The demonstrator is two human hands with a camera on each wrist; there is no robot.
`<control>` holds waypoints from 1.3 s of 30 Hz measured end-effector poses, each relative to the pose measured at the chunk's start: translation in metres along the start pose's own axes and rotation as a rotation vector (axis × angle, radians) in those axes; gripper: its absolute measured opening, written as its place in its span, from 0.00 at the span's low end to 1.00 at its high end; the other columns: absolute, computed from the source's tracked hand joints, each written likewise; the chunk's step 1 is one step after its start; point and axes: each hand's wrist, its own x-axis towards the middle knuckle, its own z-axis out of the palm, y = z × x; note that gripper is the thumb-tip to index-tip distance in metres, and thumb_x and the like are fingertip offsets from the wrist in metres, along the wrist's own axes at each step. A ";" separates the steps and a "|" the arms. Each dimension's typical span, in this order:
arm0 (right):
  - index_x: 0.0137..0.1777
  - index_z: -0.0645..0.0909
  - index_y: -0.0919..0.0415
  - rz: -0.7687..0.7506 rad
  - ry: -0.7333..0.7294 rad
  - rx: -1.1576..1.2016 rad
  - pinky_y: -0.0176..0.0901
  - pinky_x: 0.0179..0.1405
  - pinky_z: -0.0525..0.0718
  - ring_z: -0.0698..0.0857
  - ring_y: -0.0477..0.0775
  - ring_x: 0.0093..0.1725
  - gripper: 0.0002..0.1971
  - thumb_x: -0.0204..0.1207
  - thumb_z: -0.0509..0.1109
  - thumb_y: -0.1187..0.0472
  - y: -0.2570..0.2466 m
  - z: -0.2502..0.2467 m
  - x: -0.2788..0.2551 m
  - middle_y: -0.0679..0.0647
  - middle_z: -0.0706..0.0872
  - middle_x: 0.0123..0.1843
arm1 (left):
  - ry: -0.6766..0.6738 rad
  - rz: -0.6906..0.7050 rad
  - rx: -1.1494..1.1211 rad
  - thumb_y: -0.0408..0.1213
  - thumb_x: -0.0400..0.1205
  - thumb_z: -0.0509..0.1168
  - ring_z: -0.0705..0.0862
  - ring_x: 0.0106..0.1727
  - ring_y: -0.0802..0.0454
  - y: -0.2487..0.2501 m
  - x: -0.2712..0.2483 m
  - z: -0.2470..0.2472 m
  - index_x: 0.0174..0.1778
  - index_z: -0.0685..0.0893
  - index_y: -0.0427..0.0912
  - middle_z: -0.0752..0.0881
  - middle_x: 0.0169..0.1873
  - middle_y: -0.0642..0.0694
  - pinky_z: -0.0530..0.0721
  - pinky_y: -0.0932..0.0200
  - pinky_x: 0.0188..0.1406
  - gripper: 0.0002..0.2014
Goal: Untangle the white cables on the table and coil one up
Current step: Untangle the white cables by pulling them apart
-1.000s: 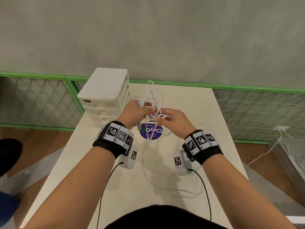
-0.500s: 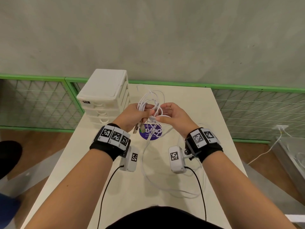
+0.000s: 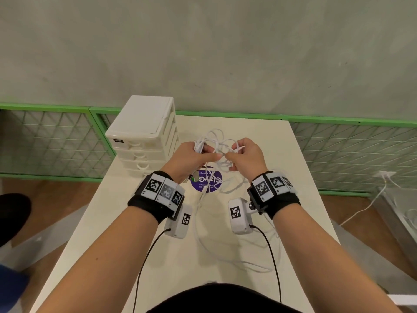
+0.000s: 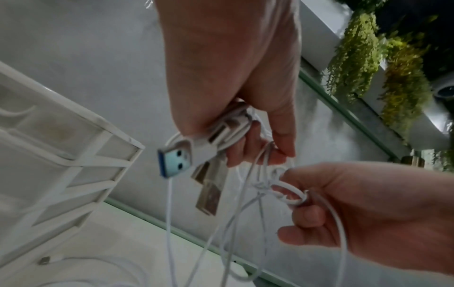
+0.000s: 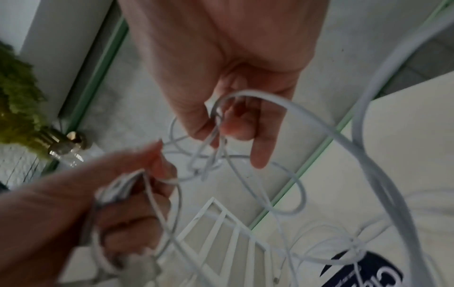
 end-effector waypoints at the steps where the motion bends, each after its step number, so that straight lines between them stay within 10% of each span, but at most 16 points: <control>1: 0.40 0.73 0.54 -0.015 0.047 -0.042 0.59 0.40 0.89 0.81 0.55 0.29 0.09 0.69 0.71 0.66 0.000 0.000 0.001 0.52 0.75 0.32 | -0.017 -0.001 0.005 0.35 0.72 0.78 0.69 0.24 0.54 0.002 0.000 0.002 0.30 0.85 0.43 0.81 0.32 0.36 0.68 0.60 0.25 0.09; 6: 0.40 0.72 0.54 -0.080 0.114 -0.119 0.55 0.36 0.88 0.85 0.62 0.32 0.07 0.71 0.68 0.64 -0.005 -0.004 0.000 0.55 0.79 0.33 | -0.005 0.043 -0.042 0.35 0.78 0.73 0.69 0.24 0.54 0.008 -0.001 0.009 0.33 0.85 0.38 0.82 0.32 0.35 0.68 0.63 0.22 0.08; 11: 0.55 0.76 0.56 -0.099 -0.373 0.088 0.39 0.45 0.85 0.84 0.50 0.39 0.18 0.70 0.76 0.71 -0.007 -0.013 -0.009 0.56 0.84 0.42 | 0.220 0.029 0.001 0.39 0.79 0.71 0.69 0.22 0.53 0.000 0.012 -0.001 0.30 0.85 0.39 0.84 0.26 0.44 0.67 0.65 0.17 0.12; 24: 0.43 0.73 0.55 -0.073 -0.018 0.138 0.38 0.22 0.83 0.85 0.51 0.24 0.21 0.64 0.78 0.77 -0.003 -0.005 -0.005 0.60 0.78 0.39 | -0.063 -0.037 0.235 0.40 0.72 0.79 0.78 0.16 0.65 -0.001 -0.003 0.005 0.42 0.85 0.40 0.85 0.26 0.53 0.71 0.70 0.14 0.11; 34: 0.41 0.79 0.60 -0.078 -0.356 0.176 0.37 0.44 0.85 0.85 0.50 0.39 0.07 0.71 0.75 0.70 0.000 -0.015 -0.010 0.55 0.88 0.44 | 0.362 -0.044 0.150 0.33 0.75 0.72 0.72 0.18 0.55 -0.007 0.008 -0.001 0.29 0.78 0.39 0.77 0.19 0.49 0.70 0.65 0.14 0.11; 39: 0.44 0.78 0.60 -0.035 -0.310 0.167 0.34 0.19 0.76 0.82 0.47 0.22 0.03 0.78 0.68 0.65 0.002 -0.020 -0.008 0.54 0.86 0.34 | 0.345 -0.129 0.194 0.38 0.78 0.72 0.70 0.15 0.51 -0.008 0.010 -0.014 0.26 0.76 0.38 0.72 0.06 0.55 0.70 0.63 0.16 0.17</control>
